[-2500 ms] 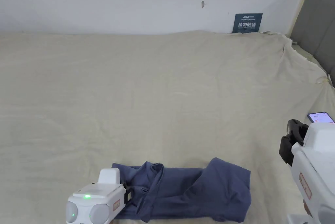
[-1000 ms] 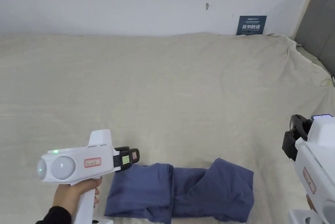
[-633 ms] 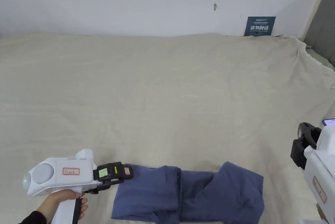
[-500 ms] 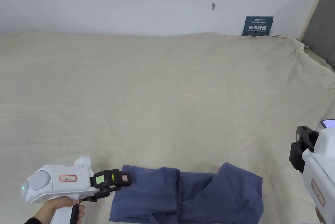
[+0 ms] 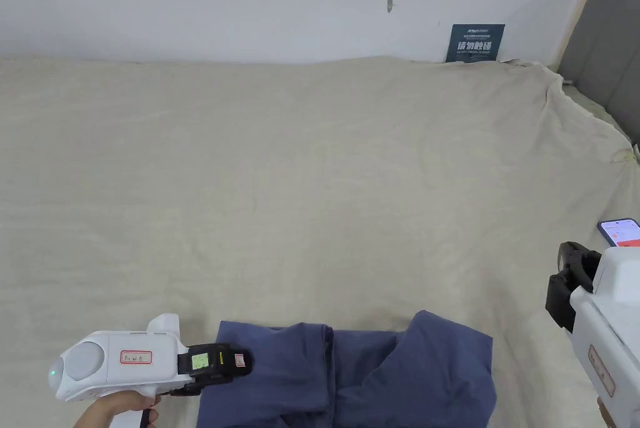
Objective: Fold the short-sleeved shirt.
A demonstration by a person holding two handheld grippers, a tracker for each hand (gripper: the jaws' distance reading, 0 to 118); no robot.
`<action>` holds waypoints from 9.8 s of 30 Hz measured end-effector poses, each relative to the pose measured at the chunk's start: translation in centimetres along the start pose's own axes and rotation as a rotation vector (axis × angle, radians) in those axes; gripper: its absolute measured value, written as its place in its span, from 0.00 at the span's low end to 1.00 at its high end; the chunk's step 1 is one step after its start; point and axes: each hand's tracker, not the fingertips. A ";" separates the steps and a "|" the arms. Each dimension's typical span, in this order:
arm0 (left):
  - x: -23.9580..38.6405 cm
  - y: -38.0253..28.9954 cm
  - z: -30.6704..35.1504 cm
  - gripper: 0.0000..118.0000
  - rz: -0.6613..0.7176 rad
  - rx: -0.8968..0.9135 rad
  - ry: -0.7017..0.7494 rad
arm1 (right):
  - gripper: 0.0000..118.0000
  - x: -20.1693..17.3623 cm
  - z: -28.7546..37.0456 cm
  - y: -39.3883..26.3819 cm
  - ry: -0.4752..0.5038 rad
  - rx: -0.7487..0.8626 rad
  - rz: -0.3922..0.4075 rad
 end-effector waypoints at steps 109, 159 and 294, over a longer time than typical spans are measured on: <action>22.9 -13.7 -10.4 0.00 -0.671 0.333 0.524 | 0.00 3.1 1.7 -0.5 0.021 0.008 -0.053; 25.5 -5.5 12.6 0.00 -0.639 0.994 0.512 | 0.00 -3.4 4.2 4.7 0.134 0.214 -0.056; -12.3 11.2 21.4 0.44 -0.032 0.134 0.952 | 0.00 -13.9 -6.9 1.7 0.363 0.099 -0.001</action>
